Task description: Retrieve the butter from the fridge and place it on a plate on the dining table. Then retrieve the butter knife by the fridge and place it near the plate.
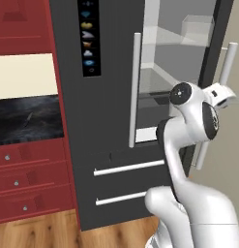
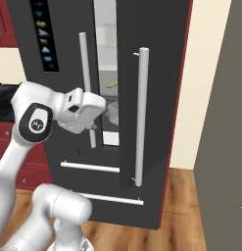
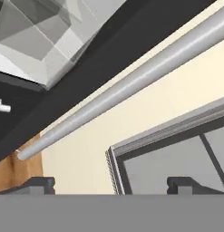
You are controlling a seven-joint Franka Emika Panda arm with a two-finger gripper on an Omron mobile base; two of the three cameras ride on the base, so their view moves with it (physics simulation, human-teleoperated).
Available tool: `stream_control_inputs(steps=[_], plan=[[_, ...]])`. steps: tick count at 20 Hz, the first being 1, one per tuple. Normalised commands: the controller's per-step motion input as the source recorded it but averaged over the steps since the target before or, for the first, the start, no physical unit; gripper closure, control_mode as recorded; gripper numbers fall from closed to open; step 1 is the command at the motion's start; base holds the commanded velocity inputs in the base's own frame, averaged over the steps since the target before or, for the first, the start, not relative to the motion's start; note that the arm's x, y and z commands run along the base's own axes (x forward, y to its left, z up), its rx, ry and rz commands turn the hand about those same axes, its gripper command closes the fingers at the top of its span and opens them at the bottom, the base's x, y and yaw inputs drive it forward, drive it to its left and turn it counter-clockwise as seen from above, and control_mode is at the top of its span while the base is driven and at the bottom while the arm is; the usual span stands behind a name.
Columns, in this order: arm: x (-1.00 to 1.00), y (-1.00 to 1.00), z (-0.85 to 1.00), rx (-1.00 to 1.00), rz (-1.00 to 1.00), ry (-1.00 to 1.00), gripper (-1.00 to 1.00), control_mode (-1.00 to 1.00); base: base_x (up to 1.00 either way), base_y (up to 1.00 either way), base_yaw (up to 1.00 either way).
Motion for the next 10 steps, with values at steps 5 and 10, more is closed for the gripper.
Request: stream_control_inputs(steps=[5,10], plan=[[0.39,0.47,0.0,-0.2,0.05,0.27,-1.0,-1.0,0.0,0.0,0.0],[0.86,0.11,0.0,-0.08,0.03,0.54,-1.0,-1.0,0.0,0.0,0.0]])
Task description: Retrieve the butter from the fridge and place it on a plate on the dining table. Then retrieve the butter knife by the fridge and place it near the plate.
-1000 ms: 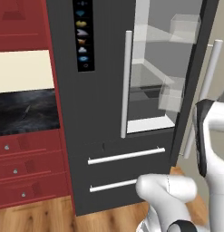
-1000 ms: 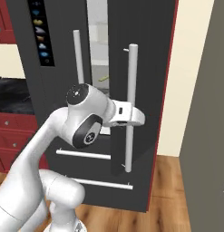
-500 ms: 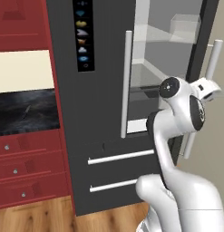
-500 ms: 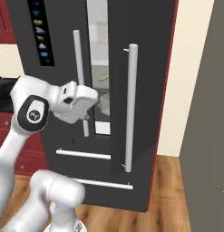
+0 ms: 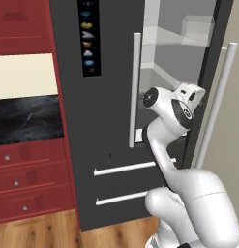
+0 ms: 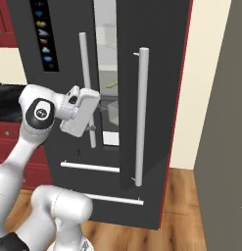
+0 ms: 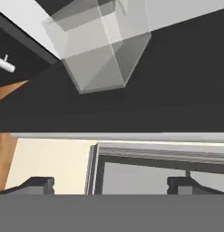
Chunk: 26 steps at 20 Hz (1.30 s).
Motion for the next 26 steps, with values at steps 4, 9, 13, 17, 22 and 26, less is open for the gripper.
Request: stream_control_inputs(steps=[4,9,13,17,22,26], plan=[[0.48,0.07,0.0,-0.01,-0.01,0.31,-1.0,-1.0,0.0,0.0,0.0],[0.16,-0.01,0.0,0.0,0.0,0.02,-1.0,-1.0,0.0,0.0,0.0],[0.36,-0.13,-0.03,0.0,0.0,0.0,-1.0,-1.0,0.0,0.0,0.0],[0.29,-0.31,-0.02,0.0,0.0,0.01,-1.0,-1.0,0.0,0.0,0.0],[0.28,-0.29,-0.01,0.0,0.0,0.1,-1.0,-1.0,0.0,0.0,0.0],[0.15,-0.3,0.0,0.0,0.0,0.15,-1.0,-1.0,0.0,0.0,0.0]])
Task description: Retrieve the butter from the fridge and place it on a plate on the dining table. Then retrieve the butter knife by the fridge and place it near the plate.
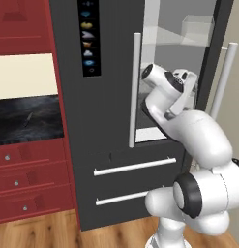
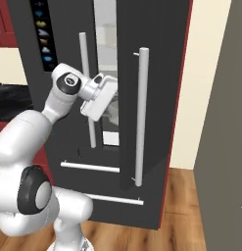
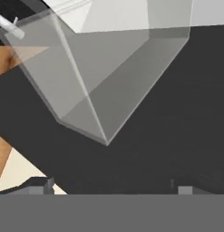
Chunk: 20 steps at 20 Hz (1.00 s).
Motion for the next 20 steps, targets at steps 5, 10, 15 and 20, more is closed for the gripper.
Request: stream_control_inputs(steps=[5,10,15,20], plan=[[0.0,-0.47,0.0,0.0,0.0,0.15,-1.0,-1.0,0.0,0.0,0.0],[-0.17,-0.63,0.04,0.02,-0.01,0.16,-1.0,-1.0,0.0,0.0,0.0],[-0.53,-0.89,0.1,0.05,-0.01,0.17,-1.0,-1.0,0.0,0.0,0.0],[-0.56,-0.93,0.06,0.03,0.0,0.12,-1.0,-1.0,0.0,0.0,0.0]])
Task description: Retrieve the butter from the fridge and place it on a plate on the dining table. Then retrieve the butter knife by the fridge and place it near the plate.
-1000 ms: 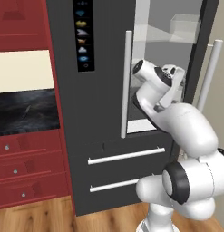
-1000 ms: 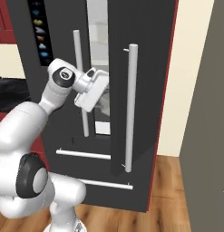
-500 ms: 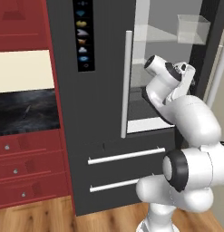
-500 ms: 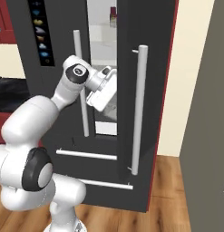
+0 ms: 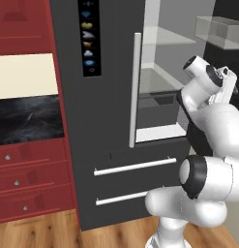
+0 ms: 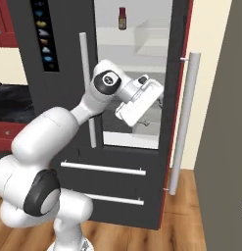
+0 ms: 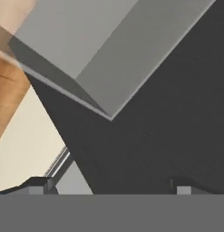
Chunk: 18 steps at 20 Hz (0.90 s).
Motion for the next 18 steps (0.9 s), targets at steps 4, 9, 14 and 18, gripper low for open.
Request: stream_control_inputs(steps=[4,9,14,18], plan=[[-0.49,-0.19,0.12,0.0,0.0,0.06,-1.0,-1.0,0.0,0.0,0.0],[-0.74,0.88,0.22,0.0,0.03,0.0,-1.0,-1.0,0.0,0.0,0.0],[-0.16,0.93,0.09,0.21,-0.1,-0.41,-1.0,-1.0,0.0,0.0,0.0],[0.35,0.57,-0.03,0.6,-0.35,-0.54,-1.0,-1.0,0.0,0.0,0.0]])
